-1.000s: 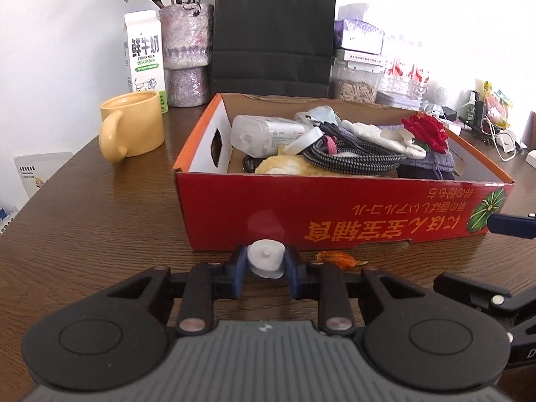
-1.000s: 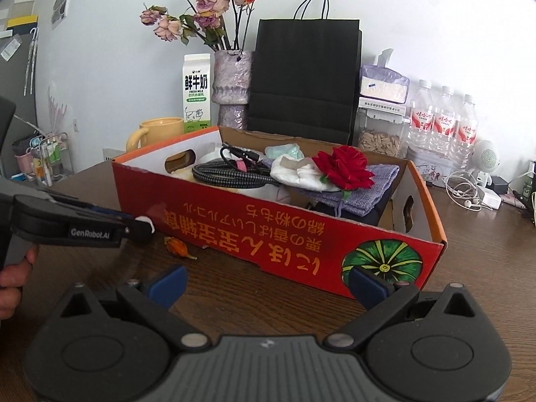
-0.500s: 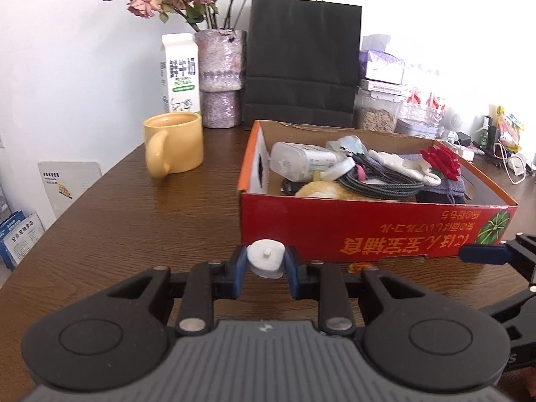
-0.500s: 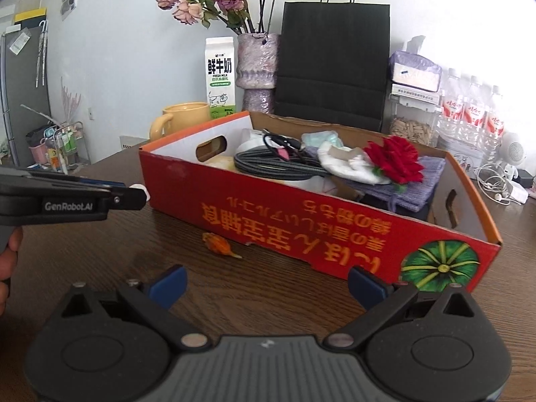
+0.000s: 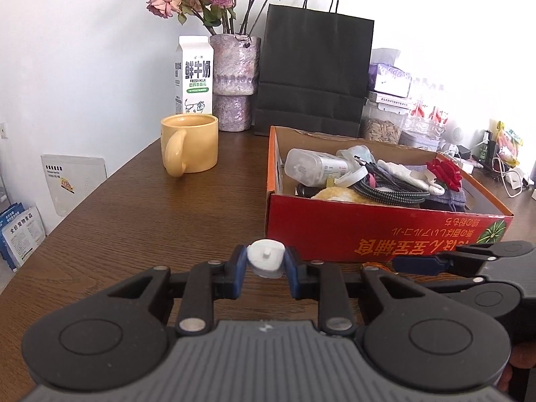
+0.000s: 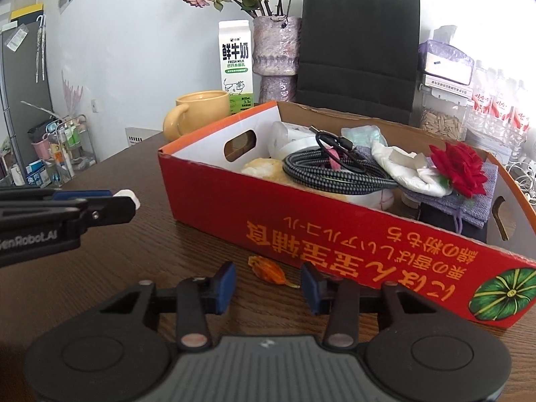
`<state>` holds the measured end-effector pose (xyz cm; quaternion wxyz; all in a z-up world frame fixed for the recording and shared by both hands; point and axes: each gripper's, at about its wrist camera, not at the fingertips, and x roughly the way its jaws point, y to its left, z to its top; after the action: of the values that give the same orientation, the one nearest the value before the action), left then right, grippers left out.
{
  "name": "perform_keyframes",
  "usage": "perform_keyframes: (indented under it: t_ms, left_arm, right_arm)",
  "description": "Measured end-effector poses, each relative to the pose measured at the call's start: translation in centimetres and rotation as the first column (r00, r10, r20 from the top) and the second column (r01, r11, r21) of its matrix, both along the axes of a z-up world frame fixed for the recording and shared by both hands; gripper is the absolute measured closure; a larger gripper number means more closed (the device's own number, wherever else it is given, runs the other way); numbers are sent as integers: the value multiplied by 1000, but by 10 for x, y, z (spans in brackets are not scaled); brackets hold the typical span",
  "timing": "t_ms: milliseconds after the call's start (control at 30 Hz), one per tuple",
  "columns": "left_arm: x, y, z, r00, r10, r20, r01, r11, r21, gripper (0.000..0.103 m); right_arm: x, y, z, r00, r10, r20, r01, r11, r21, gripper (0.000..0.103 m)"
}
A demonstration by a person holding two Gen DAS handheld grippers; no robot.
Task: Organize objects
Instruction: 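Grasp the orange clip with the right gripper, then carry the white cap and orange clip into the red box and release both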
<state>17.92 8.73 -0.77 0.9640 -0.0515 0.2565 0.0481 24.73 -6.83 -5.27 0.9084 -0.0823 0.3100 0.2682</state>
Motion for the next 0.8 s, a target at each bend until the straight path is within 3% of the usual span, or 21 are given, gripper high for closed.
perform_keyframes:
  t_ms: [100, 200, 500, 800]
  left_arm:
    - [-2, 3, 1, 1000, -2, 3, 2, 1000, -7, 78]
    - [-4, 5, 1, 1000, 1, 5, -1, 1000, -11, 78]
    - [-9, 5, 8, 1000, 1, 29, 0, 1000, -18, 78]
    - [2, -18, 36, 993, -41, 109, 42, 999, -9, 78]
  right_arm:
    - [3, 3, -1, 1000, 10, -3, -10, 1000, -6, 73]
    - [1, 5, -1, 999, 32, 2, -32, 999, -9, 92]
    - [-16, 2, 8, 996, 70, 62, -71, 997, 18, 92]
    - [-21, -26, 44, 985, 39, 168, -55, 994, 94, 92]
